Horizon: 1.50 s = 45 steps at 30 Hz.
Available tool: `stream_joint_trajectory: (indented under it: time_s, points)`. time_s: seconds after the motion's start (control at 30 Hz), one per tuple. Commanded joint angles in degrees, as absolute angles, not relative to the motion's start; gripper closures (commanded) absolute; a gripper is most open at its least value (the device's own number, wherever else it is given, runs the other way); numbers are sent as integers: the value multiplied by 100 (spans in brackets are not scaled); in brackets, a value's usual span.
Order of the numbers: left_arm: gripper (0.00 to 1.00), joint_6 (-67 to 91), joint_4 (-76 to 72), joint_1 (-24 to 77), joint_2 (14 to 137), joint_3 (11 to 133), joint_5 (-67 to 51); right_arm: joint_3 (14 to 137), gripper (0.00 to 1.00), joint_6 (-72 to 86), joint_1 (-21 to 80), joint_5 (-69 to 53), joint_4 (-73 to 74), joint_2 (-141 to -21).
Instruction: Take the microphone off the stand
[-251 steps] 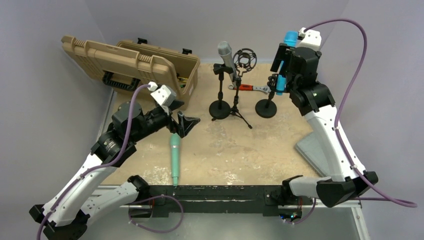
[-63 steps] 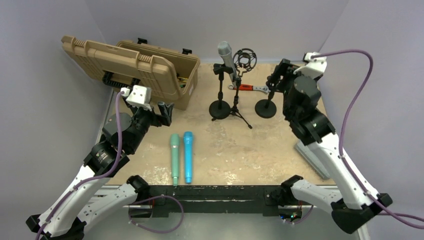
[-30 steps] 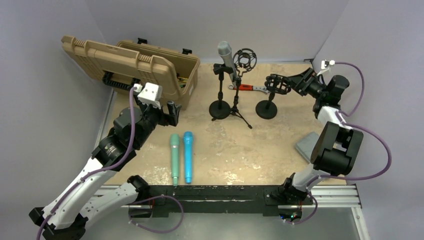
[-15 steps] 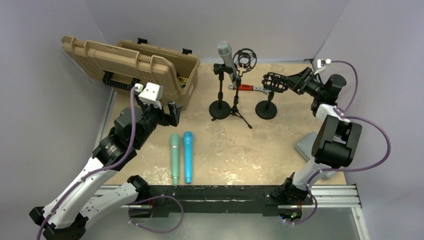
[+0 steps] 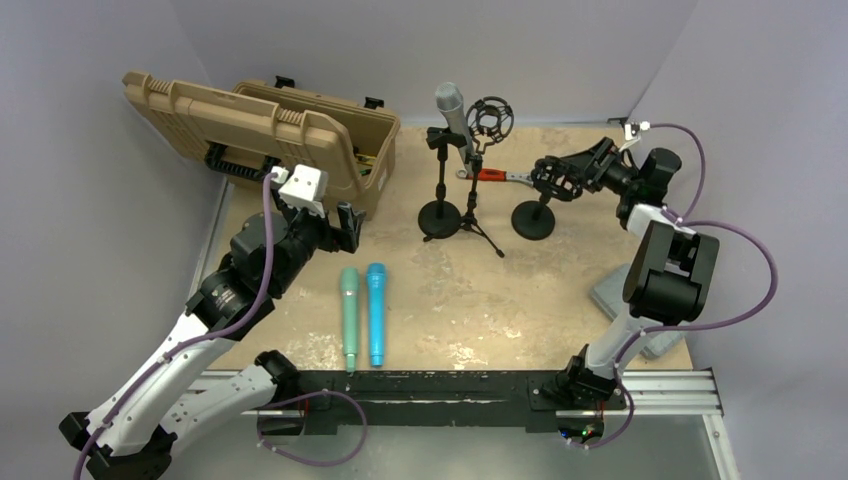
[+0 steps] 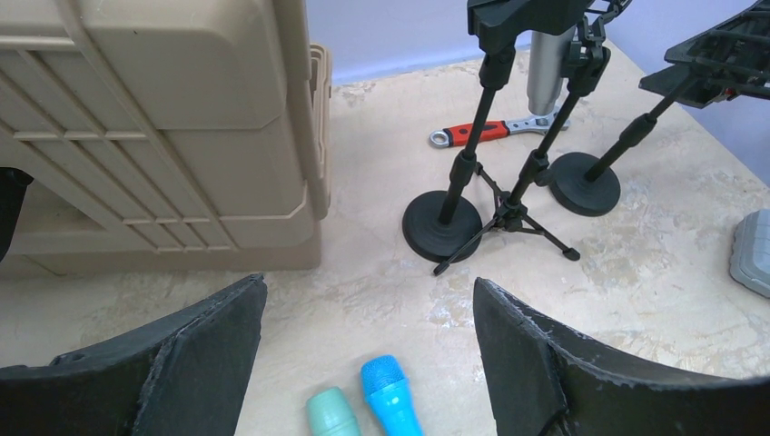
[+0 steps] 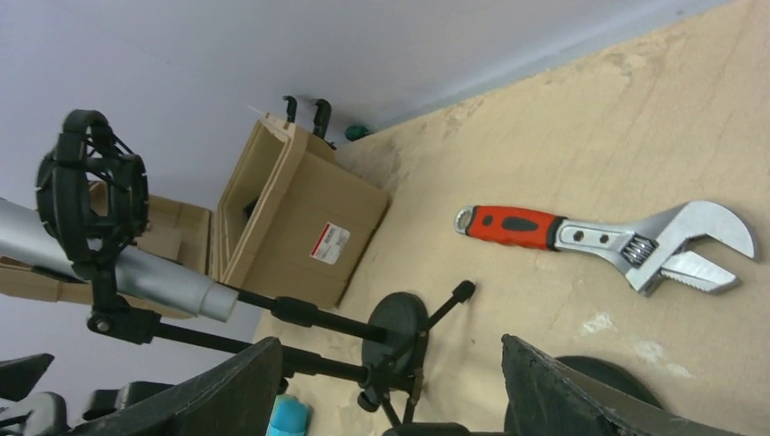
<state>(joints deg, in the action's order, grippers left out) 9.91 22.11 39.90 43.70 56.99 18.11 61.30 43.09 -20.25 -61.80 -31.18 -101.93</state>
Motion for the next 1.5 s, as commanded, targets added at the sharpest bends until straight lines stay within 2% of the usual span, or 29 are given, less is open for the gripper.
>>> stream_joint_trajectory:
  time_s: [0.0, 0.63, 0.77, 0.93, 1.0, 1.33, 1.47]
  points:
    - [18, 1072, 2134, 4011, 4342, 5926, 1701, 5986, 13, 3912, -2015, -5984, -2962, -10170]
    - [18, 1098, 2144, 4008, 4402, 5941, 1649, 6769, 11, 4737, -2058, -6431, -3476, -10059]
    - [18, 1115, 2149, 4009, 4412, 5941, 1617, 6565, 10, 5308, -2050, -6799, -4370, -10168]
    - [18, 1133, 2143, 4009, 4403, 5936, 1593, 6195, 8, 6636, -1988, -7057, -6223, -10393]
    - [18, 1134, 2145, 4008, 4413, 5940, 1586, 6183, 9, 6796, -1915, -7115, -6472, -10508]
    - [18, 1142, 2144, 4008, 4390, 5941, 1574, 6055, 10, 5893, -1807, -7036, -5466, -10570]
    - [18, 1134, 2145, 4015, 4367, 5934, 1582, 6060, 12, 4873, -1812, -6860, -4229, -10595]
